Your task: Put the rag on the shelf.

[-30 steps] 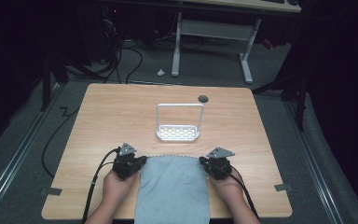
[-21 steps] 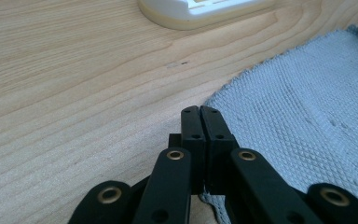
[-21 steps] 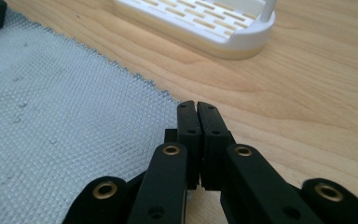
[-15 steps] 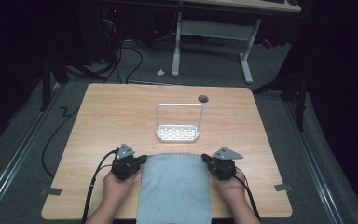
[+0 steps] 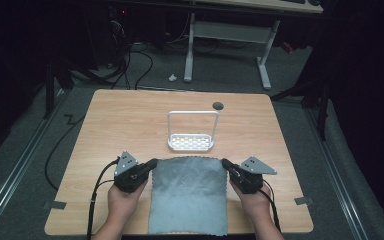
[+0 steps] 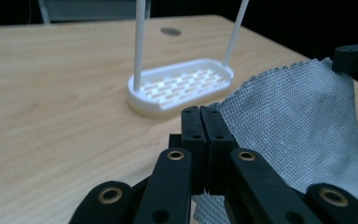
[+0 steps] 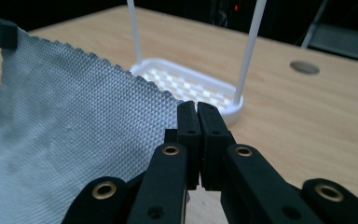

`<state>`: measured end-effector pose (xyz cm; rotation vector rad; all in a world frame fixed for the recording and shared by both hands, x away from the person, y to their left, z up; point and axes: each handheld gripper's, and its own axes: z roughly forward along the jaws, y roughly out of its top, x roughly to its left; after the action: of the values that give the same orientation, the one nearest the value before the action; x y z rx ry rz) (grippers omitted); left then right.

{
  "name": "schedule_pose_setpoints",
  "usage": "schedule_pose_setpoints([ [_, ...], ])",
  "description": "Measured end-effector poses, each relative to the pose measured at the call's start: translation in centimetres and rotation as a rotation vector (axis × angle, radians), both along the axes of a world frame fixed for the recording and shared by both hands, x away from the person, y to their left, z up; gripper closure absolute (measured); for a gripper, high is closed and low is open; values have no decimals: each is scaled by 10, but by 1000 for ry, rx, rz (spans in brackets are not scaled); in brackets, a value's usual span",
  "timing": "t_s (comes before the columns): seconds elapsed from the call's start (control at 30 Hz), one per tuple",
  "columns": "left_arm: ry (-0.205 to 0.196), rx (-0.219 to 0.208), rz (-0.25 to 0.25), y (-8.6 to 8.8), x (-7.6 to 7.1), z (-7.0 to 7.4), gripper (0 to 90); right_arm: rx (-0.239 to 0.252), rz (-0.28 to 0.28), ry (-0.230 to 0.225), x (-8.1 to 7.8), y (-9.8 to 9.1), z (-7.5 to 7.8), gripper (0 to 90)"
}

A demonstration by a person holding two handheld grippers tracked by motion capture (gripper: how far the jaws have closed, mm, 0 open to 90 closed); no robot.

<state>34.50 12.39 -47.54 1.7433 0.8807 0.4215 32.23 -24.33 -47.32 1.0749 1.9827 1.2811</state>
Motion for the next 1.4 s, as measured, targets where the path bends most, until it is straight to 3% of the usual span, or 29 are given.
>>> schedule_pose_setpoints([
  [0.1, -54, 7, -1, -1, -5, 14, 890, 6, 6, -46, -3, 0, 11, 897],
  [0.13, -54, 7, -1, -1, -5, 14, 890, 6, 6, -46, -3, 0, 11, 897],
  [0.17, -84, 9, 3, -1, -7, 22, 890, 16, 8, -70, -4, 1, 18, 896],
  [0.27, -129, -6, 9, -2, -8, 36, 890, 26, 6, -112, -5, 2, 30, 896],
  [0.53, -195, -27, 9, -4, -5, 64, 891, 51, -18, -211, -5, 2, 67, 897],
  [0.73, -246, -51, 16, -5, 0, 87, 891, 69, -22, -235, -1, 2, 86, 897],
  [1.03, -340, -71, 30, 1, 3, 130, 892, 97, -32, -314, 3, 0, 122, 897],
  [1.2, -362, -68, 29, 2, 5, 144, 892, 83, -30, -342, 3, 1, 139, 896],
  [1.4, -362, -59, 28, 2, 14, 153, 892, 71, -33, -350, 7, 3, 147, 896],
])
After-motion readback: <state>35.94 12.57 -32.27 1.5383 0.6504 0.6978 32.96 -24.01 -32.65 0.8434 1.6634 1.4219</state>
